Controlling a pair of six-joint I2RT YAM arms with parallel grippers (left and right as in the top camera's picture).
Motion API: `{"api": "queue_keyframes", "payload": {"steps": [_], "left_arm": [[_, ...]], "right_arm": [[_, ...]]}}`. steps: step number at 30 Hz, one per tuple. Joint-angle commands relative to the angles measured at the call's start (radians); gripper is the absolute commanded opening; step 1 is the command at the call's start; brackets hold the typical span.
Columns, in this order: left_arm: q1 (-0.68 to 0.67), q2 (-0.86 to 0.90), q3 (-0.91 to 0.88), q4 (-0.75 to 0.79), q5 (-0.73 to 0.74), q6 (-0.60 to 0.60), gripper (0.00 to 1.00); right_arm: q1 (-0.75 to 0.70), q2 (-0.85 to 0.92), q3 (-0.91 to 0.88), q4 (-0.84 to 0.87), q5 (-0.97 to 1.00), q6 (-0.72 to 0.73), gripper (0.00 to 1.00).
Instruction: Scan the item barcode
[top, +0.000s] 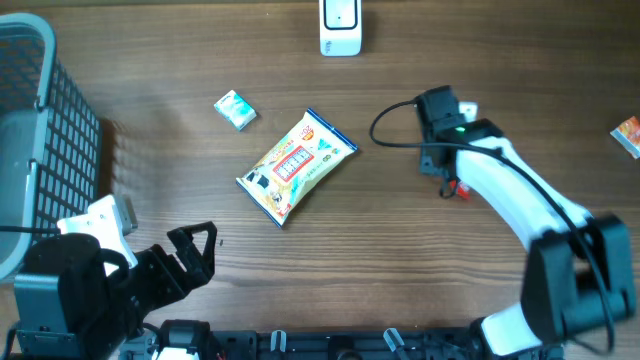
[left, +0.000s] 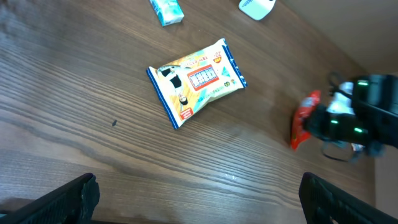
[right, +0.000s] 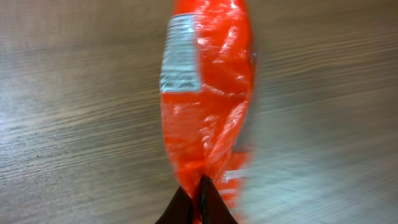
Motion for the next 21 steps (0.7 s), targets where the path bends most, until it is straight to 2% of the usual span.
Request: {"api": "queue_keyframes", "payload": {"steps": [1,2,3,5,8,12,17,21], "left_arm": [[0.001,-0.003,-0.003,0.002,0.001,-0.006,1.00],[0.001,-0.003,-0.003,0.002,0.001,-0.006,1.00],[0.001,-0.003,-0.003,0.002,0.001,-0.006,1.00],[0.001,-0.003,-0.003,0.002,0.001,-0.006,1.00],[0.001,-0.003,-0.003,0.002,0.001,-0.006,1.00],[0.001,-0.003,-0.003,0.002,0.001,-0.006,1.00],[0.001,-0.003,-0.003,0.002,0.001,-0.006,1.00],[0.001,-0.003,-0.003,0.002,0.001,-0.006,1.00]], "right_arm": [[0.017,0.074,0.005,0.013,-0.200,0.018,0.23],[0.017,0.072,0.011,0.012,-0.232,0.018,0.41],[0.013,0.064,0.029,0.000,-0.254,0.018,0.64],[0.004,0.044,0.102,-0.066,-0.279,0.018,0.98],[-0.016,0.005,0.265,-0.208,-0.281,0.006,1.00],[-0.128,-0.034,0.378,-0.275,-0.373,-0.127,1.00],[-0.420,-0.014,0.320,-0.295,-0.720,-0.344,1.00],[-0.631,0.011,0.158,-0.169,-0.934,-0.364,1.00]]}}
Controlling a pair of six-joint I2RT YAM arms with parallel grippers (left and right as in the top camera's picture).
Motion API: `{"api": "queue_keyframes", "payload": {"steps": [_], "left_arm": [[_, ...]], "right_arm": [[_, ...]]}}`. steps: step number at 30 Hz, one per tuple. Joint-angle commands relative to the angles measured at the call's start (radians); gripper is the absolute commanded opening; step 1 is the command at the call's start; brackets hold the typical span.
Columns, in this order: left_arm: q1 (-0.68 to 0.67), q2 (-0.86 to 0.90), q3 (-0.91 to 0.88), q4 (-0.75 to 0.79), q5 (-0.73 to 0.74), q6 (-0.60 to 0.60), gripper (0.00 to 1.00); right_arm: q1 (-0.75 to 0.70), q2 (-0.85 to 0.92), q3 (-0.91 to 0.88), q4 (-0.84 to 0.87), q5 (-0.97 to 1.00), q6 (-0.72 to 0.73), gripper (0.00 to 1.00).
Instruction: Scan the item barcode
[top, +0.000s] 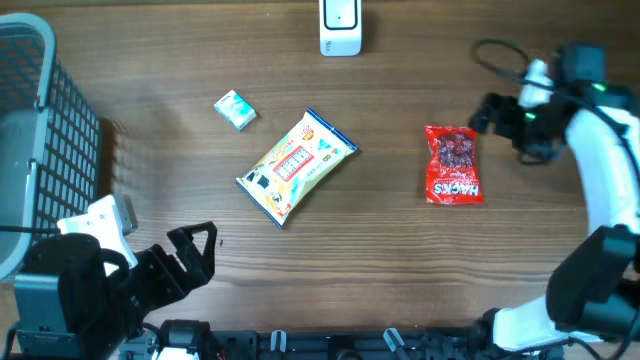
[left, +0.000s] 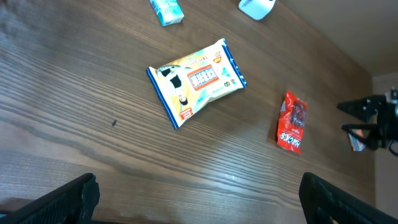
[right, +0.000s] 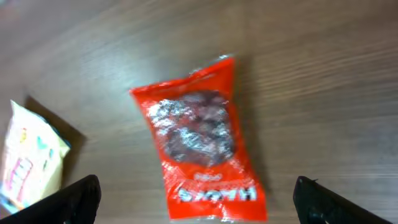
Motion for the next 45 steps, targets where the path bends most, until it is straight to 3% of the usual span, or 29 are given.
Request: {"api": "queue_keyframes", "payload": {"steps": [1,6,13,21,24,29,34,45], "left_arm": [[0.001,-0.003,-0.003,0.002,0.001,-0.006,1.00],[0.001,-0.003,-0.003,0.002,0.001,-0.006,1.00],[0.001,-0.003,-0.003,0.002,0.001,-0.006,1.00],[0.001,-0.003,-0.003,0.002,0.001,-0.006,1.00],[0.001,-0.003,-0.003,0.002,0.001,-0.006,1.00],[0.001,-0.003,-0.003,0.002,0.001,-0.006,1.00],[0.001,-0.003,-0.003,0.002,0.001,-0.006,1.00],[0.001,-0.003,-0.003,0.002,0.002,-0.006,1.00]], "right_arm": [[-0.117,0.035,-0.174,0.119,-0.269,-0.084,1.00],[-0.136,0.035,-0.395,0.370,-0.395,-0.098,1.00],[-0.135,0.035,-0.509,0.541,-0.417,-0.015,1.00],[-0.130,0.035,-0.698,0.780,-0.277,0.230,0.97],[-0.116,0.035,-0.709,0.796,-0.277,0.285,0.84],[-0.055,0.035,-0.709,0.802,-0.270,0.287,0.84],[0.000,0.035,-0.709,0.795,-0.270,0.289,0.93],[0.003,0.035,-0.709,0.787,-0.270,0.322,0.99]]}}
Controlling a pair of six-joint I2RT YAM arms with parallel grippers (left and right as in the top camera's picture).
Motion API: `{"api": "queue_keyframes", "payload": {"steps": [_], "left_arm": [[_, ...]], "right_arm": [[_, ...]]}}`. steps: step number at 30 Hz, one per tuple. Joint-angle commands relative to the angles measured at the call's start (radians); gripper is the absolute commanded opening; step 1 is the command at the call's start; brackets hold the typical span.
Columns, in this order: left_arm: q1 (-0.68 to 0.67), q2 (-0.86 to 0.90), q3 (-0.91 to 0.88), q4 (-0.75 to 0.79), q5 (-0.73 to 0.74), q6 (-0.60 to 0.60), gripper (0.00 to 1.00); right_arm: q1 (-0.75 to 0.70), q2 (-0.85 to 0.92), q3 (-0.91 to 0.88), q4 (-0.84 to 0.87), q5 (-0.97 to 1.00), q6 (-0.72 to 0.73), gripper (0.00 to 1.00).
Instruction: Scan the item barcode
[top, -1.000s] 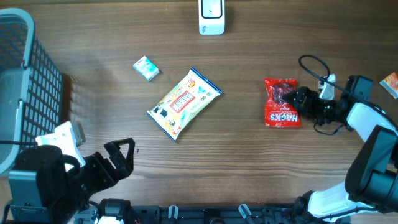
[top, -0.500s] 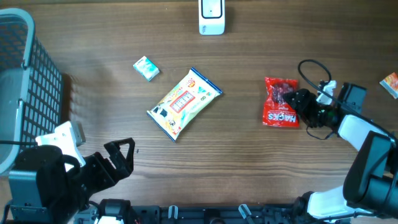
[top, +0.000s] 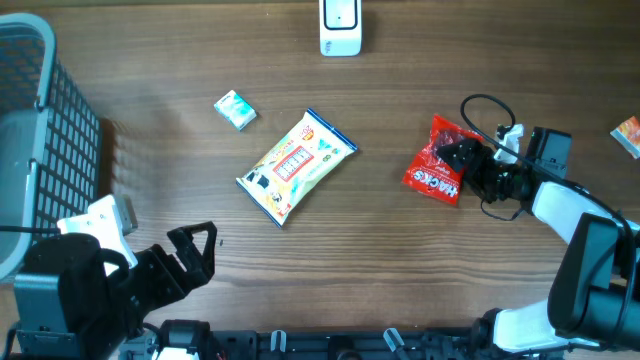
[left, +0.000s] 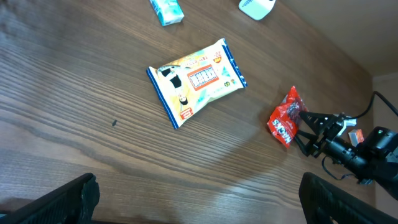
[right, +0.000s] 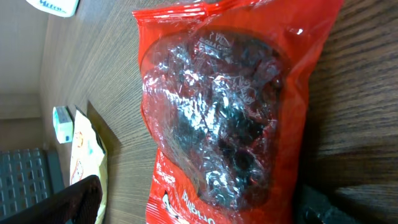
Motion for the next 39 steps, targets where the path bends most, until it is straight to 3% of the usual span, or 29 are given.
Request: {"api": "queue_keyframes", "payload": {"steps": [1,20,26,29,34,36,39], "left_arm": [[0.001,-0.003,-0.003,-0.010,0.002,-0.006,1.00],[0.001,-0.003,-0.003,-0.054,0.002,-0.006,1.00],[0.001,-0.003,-0.003,0.013,0.004,-0.011,1.00],[0.001,-0.003,-0.003,0.039,0.074,-0.036,1.00],[0.001,0.003,-0.003,0.228,0.253,-0.037,1.00],[0.001,0.046,-0.003,0.333,0.339,-0.039,1.00],[-0.001,0.193,-0.003,0.342,0.380,-0.050,1.00]], "right_arm": [[0.019,0.061,-0.057,-0.051,0.089,0.031,1.00],[0.019,0.061,-0.057,-0.051,0.089,0.032,1.00],[0.019,0.061,-0.057,-0.050,0.089,0.032,1.00],[0.019,0.061,-0.057,-0.050,0.089,0.032,1.00],[0.019,0.061,-0.057,-0.045,0.089,0.032,1.00],[0.019,0.061,-0.057,-0.038,0.089,0.050,1.00],[0.019,0.061,-0.057,-0.034,0.078,0.050,1.00]]}}
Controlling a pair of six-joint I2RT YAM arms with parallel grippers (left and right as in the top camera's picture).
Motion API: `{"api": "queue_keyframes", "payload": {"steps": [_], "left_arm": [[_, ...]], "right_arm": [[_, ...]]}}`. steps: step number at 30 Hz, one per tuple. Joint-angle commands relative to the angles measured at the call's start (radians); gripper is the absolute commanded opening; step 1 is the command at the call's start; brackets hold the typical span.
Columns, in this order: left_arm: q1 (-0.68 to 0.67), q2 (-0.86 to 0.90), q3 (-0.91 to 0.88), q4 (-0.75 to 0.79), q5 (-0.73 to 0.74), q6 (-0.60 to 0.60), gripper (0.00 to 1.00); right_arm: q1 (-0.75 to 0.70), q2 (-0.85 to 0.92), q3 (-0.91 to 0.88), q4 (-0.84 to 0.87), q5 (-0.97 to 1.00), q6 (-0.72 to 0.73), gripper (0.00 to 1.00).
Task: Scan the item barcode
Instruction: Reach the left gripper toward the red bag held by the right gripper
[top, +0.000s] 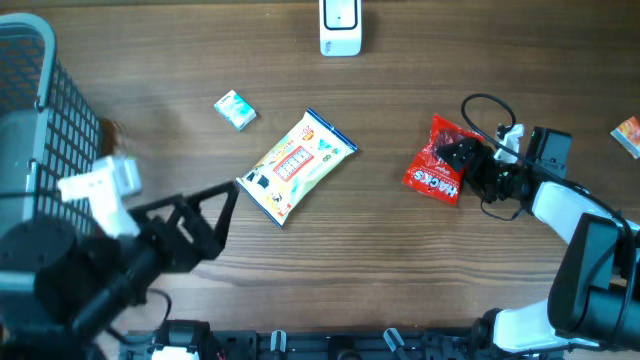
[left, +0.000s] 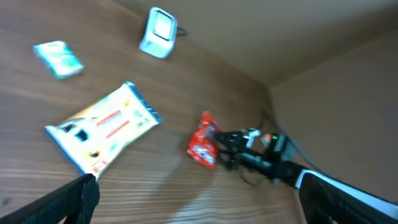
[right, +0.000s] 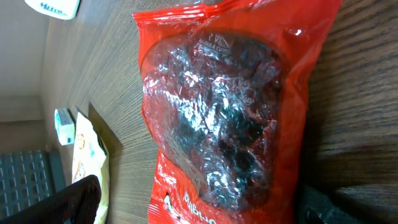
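The red candy bag (top: 433, 168) lies tilted on the table at the right, its clear window facing up (right: 217, 112). My right gripper (top: 460, 162) lies low at the bag's right end, open, with the bag between its wide-spread fingers (right: 202, 208). No barcode shows on the bag's upper face. The white scanner (top: 340, 28) stands at the far edge, also in the left wrist view (left: 159, 31). My left gripper (top: 222, 222) hangs open and empty over the front left (left: 199, 205).
A yellow and blue snack pack (top: 297, 165) lies mid-table, with a small teal box (top: 235, 110) behind it. A dark wire basket (top: 45, 120) fills the left edge. Another small packet (top: 627, 135) sits at the far right edge.
My left arm has moved up and to the right; its camera now takes in the scanner, the snack pack, the red bag and the right arm. The right gripper and bag have not moved.
My right gripper was shut on the red bag, holding it up with a white label showing. Then the bag lay flat and the gripper was open off to its right. Later the open gripper lay at the bag's right end, the bag tilted, as now.
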Motion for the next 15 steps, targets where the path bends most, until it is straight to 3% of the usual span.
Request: {"api": "queue_keyframes", "payload": {"steps": [1,4,12,15], "left_arm": [[-0.007,0.204,-0.004,0.007,0.146,0.004,1.00],[-0.104,0.488,-0.004,0.053,0.288,0.116,1.00],[-0.352,1.043,-0.003,0.494,0.406,0.075,0.99],[-0.399,1.197,-0.003,0.699,0.392,0.052,0.82]], "right_arm": [[0.018,0.062,-0.058,-0.037,0.079,0.032,1.00],[0.018,0.062,-0.058,-0.038,0.078,0.032,1.00],[0.018,0.062,-0.058,-0.040,0.079,0.029,1.00],[0.018,0.062,-0.058,-0.037,0.079,0.029,1.00]]}}
